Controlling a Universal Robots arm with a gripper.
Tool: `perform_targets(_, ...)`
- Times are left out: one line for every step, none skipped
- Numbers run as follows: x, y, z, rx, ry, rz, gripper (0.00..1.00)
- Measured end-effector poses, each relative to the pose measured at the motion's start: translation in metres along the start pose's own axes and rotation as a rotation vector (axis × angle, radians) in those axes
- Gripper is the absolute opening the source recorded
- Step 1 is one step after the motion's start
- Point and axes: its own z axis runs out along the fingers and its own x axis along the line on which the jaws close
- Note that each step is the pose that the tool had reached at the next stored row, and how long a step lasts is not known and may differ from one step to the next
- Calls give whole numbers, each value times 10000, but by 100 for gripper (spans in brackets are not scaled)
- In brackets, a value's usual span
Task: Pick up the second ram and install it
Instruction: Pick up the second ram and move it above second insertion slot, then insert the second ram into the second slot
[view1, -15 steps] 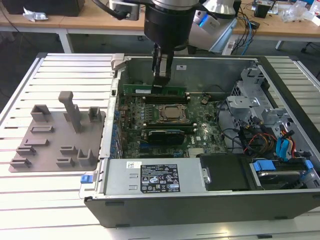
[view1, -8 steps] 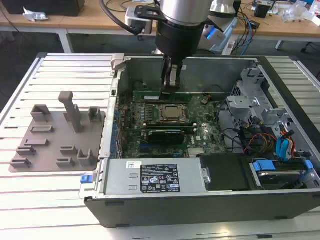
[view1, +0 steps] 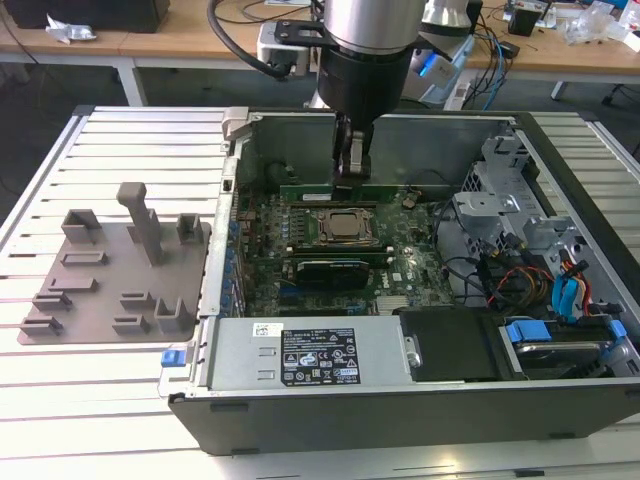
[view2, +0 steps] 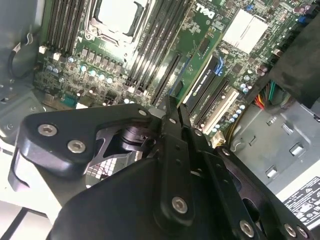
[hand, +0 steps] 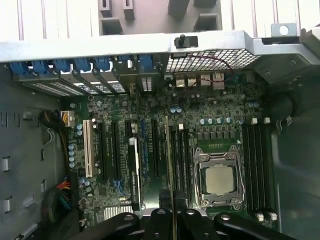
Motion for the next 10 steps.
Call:
perform_targets(0,0,0,18,-1,0,14)
perform_targets(0,0,0,39,-2,-1,14)
perform_targets(0,0,0,63,-4,-1,14)
perform_targets(0,0,0,81,-5,-2,14)
perform_targets(0,0,0,96,-6,-3,14)
perform_targets(0,0,0,114,-8,-3,14)
perform_targets(0,0,0,128,-8,-4,14)
perform_targets(0,0,0,141,-10,-4,14)
perform_targets(0,0,0,149,-10,-5,14)
perform_targets(1,0,19,150,-12,-5,14)
